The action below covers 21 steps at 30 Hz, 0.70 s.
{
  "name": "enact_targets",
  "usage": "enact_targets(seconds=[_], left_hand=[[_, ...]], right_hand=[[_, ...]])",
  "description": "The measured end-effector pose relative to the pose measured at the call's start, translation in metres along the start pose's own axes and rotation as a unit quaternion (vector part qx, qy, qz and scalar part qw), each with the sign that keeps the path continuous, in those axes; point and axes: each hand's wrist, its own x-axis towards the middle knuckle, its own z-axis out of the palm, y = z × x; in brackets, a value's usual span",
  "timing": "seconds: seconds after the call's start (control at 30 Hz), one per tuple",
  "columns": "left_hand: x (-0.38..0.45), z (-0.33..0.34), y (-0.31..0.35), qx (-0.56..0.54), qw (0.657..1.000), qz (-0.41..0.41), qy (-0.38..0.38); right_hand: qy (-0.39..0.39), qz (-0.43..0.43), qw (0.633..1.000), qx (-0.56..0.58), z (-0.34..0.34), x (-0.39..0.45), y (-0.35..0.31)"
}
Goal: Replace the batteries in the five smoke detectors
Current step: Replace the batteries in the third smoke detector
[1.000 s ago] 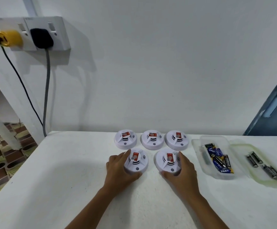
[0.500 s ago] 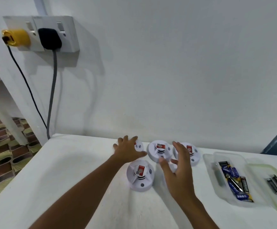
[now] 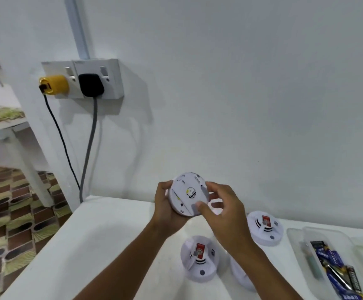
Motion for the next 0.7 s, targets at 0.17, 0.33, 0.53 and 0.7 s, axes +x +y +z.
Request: enact_targets(seconds=[0.17,0.33,0.53,0.7], left_hand=[[-0.01,0.013,0.003,0.018,0.999,0.029,-0.018],[-0.015,0.016,0.004,0.061,0.996,0.056,-0.028],[-0.02,0.018,-0.002,0.113,0.99,0.074,-0.031],[-0.024,0.018,-0.007,0.13,0.99,0.049,-0.032]], right_hand=[[-0.071,-0.01,0.988,-0.136,0.0,0.018,-0.018],[-0.116,-0.009,0.983,-0.141,-0.01,0.027,-0.03],[-0.154,-0.049,0.977,-0.137,-0.015,0.027,-0.029],[-0.171,-0.062,0.973,-0.143,-0.019,0.023,-0.023]])
